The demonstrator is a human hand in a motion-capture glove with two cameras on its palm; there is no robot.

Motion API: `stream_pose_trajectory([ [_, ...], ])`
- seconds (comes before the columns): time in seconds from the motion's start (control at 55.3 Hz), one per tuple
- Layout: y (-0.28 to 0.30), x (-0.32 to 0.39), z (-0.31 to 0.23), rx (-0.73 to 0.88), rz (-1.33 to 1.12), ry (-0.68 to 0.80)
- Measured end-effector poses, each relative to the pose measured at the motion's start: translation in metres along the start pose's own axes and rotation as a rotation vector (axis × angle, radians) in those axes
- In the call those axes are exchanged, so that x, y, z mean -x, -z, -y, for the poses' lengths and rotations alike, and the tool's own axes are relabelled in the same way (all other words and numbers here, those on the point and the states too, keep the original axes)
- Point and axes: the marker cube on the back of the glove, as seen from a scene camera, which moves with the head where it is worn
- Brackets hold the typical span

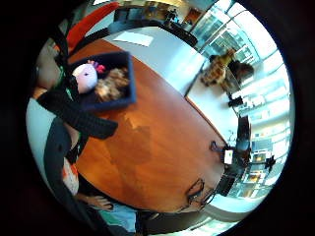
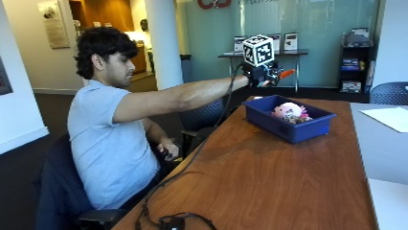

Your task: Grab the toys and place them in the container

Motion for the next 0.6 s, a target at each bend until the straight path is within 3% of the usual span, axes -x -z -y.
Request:
stream_pose_trajectory([
  [0.307,-0.068,0.124,0.077,0.064,0.06,0.114],
  [0.524,-0.112,0.134,0.079,0.341,0.095,0.043],
  [0.596,-0.118,0.129,0.077,0.342,0.09,0.062],
])
